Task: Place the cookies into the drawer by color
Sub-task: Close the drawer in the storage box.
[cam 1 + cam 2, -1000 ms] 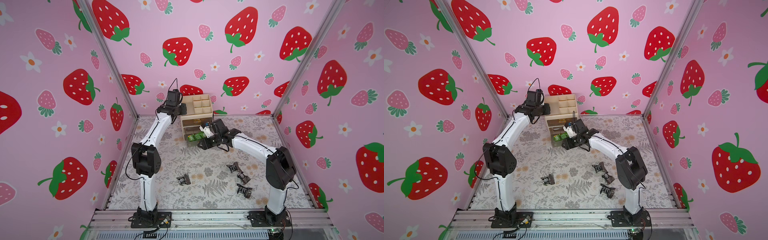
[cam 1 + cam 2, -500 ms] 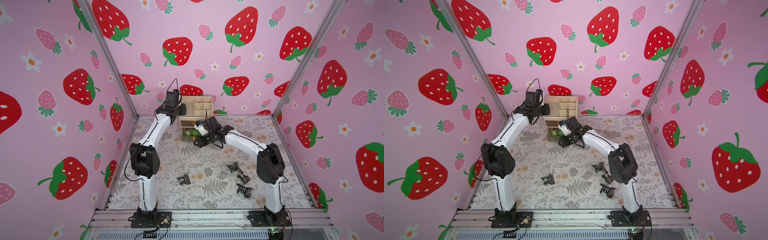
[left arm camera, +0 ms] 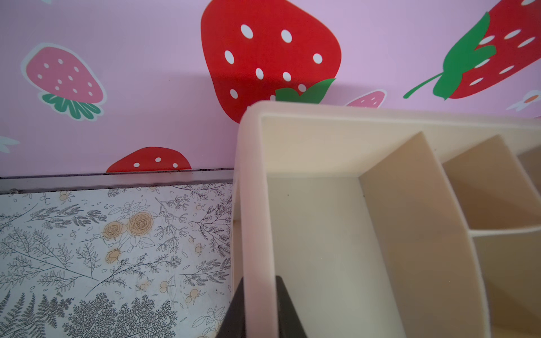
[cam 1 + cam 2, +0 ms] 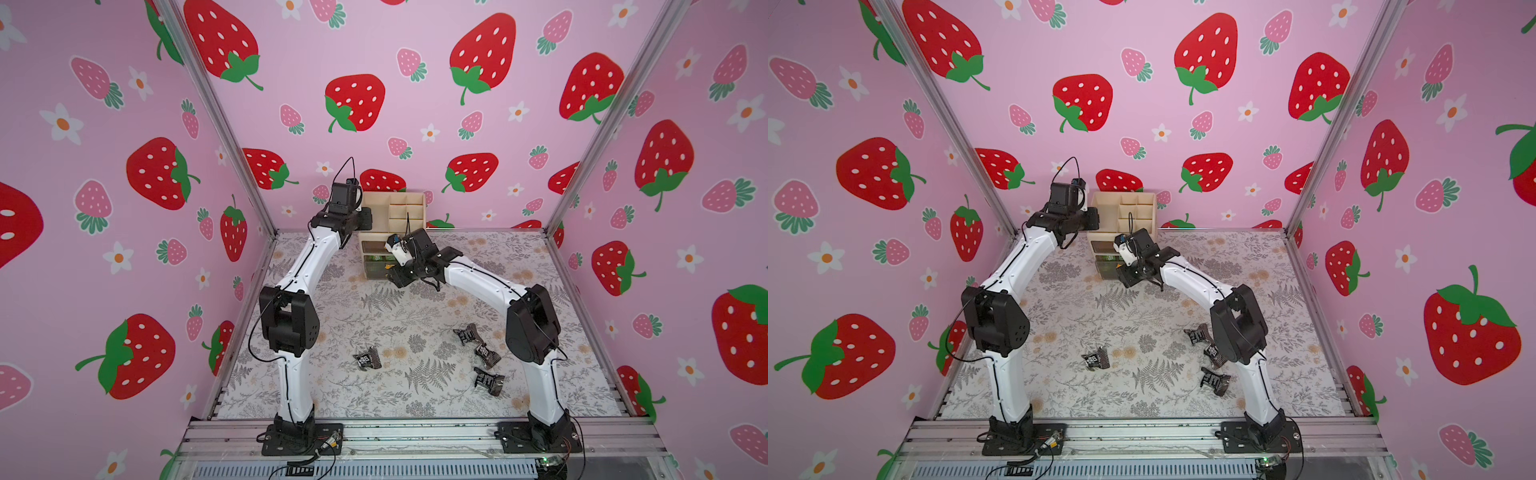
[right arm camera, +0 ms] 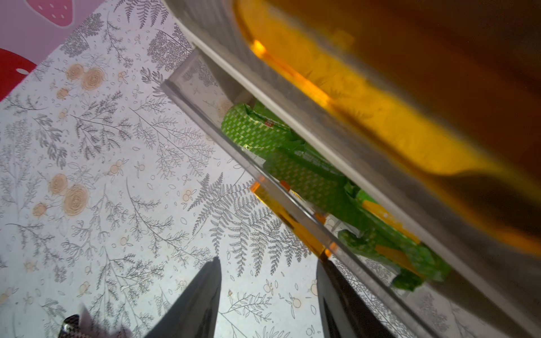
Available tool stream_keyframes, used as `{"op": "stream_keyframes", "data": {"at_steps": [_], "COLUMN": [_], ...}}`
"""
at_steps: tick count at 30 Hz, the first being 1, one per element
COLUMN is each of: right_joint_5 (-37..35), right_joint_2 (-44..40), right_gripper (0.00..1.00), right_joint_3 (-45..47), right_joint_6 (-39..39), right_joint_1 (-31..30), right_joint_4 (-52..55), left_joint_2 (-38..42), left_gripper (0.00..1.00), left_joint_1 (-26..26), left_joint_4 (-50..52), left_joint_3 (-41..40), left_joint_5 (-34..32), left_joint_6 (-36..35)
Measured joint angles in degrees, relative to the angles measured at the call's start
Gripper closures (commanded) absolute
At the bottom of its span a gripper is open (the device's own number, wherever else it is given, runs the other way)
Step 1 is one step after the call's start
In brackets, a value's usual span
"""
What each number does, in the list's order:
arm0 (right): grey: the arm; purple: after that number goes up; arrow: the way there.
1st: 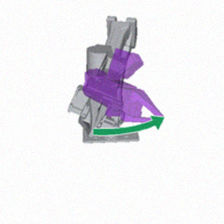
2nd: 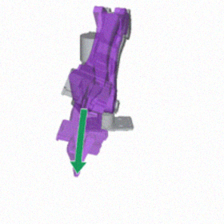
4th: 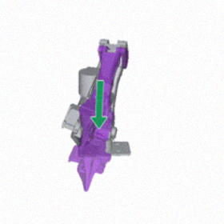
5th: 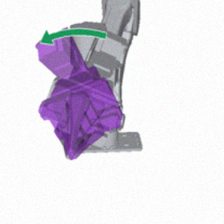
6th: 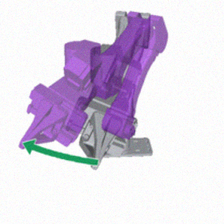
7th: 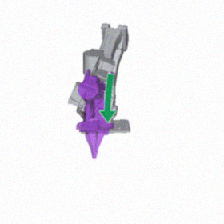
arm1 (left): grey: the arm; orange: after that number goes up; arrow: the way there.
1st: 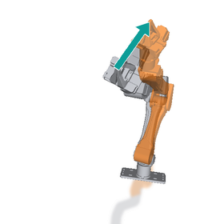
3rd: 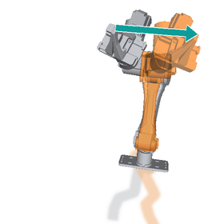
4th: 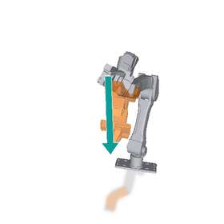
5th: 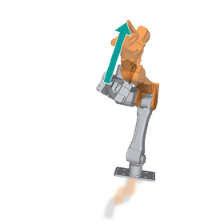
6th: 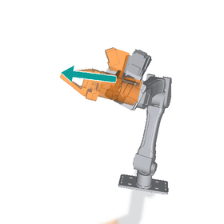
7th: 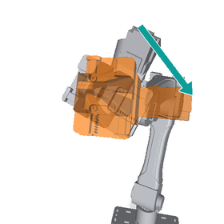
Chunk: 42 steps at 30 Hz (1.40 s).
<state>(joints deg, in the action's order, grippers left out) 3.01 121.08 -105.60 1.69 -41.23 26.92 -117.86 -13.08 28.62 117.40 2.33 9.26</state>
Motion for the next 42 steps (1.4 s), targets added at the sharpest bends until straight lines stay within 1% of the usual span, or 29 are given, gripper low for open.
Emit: {"op": "stream_keyframes", "data": {"at_steps": [8, 10, 11, 14, 15, 18, 22, 23, 25, 29, 32, 35, 38, 40, 42], "right_joint_5": [-5.03, -6.34, -6.78, -7.43, -7.48, -7.10, -5.35, -4.48, -2.14, 4.20, 6.58, 7.06, 8.24, 9.49, 10.69], "right_joint_2": [0.87, 1.18, 1.22, 1.33, 1.33, 0.83, -2.05, -3.15, -5.77, -13.44, -19.50, -24.06, -26.36, -26.58, -25.75], "right_gripper": [0.40, 0.40, 0.40, 0.40, 0.40, 0.40, 0.40, 0.40, 0.40, 0.39, 0.37, 0.36, 0.34, 0.32, 0.32], "right_joint_3": [-0.48, -0.63, -0.63, -0.63, -0.61, 0.74, 5.84, 7.17, 9.75, 15.04, 17.73, 18.47, 18.47, 18.32, 17.44], "right_joint_6": [-5.62, -6.47, -6.99, -7.93, -8.00, -8.00, -7.69, -7.43, -6.71, -2.29, 1.05, 3.61, 6.45, 8.35, 10.60], "right_joint_1": [-1.20, -1.55, -1.66, -1.88, -1.90, -1.90, -1.90, -1.92, -1.95, -0.96, 0.20, 2.10, 4.87, 7.28, 10.01], "right_joint_4": [-2.54, -2.84, -2.97, -3.50, -3.63, -5.49, -9.05, -9.62, -10.82, -13.53, -14.88, -15.54, -16.37, -16.37, -15.74], "left_joint_2": [-0.26, -0.26, -0.26, -0.26, -0.26, -0.24, 0.15, 0.57, 2.62, 12.76, 22.40, 32.06, 40.02, 42.60, 42.14], "left_gripper": [0.77, 0.73, 0.70, 0.53, 0.50, 0.45, 0.38, 0.36, 0.29, 0.10, 0.02, 0.01, 0.04, 0.07, 0.10], "left_joint_1": [0.11, 0.11, 0.09, -0.17, -0.33, -0.68, -0.70, -0.70, -0.68, -0.59, -0.28, 0.17, 0.48, 0.48, 0.15], "left_joint_4": [0.42, 0.44, 0.44, 0.94, 0.98, 1.14, 1.25, 1.16, 0.17, -5.16, -11.52, -20.02, -30.36, -38.34, -46.25], "left_joint_3": [0.02, 0.02, 0.02, 0.02, 0.02, 0.02, 0.00, -0.20, -2.27, -14.10, -25.09, -37.33, -50.42, -59.01, -66.69], "left_joint_5": [1.22, 1.33, 1.38, 1.86, 1.90, 1.97, 2.21, 2.49, 3.06, 3.30, 3.98, 5.51, 7.91, 10.34, 12.50], "left_joint_6": [0.04, -0.07, -0.09, -0.09, 0.04, 0.72, 1.70, 2.10, 3.37, 8.94, 13.79, 19.85, 27.61, 32.98, 38.40]}}
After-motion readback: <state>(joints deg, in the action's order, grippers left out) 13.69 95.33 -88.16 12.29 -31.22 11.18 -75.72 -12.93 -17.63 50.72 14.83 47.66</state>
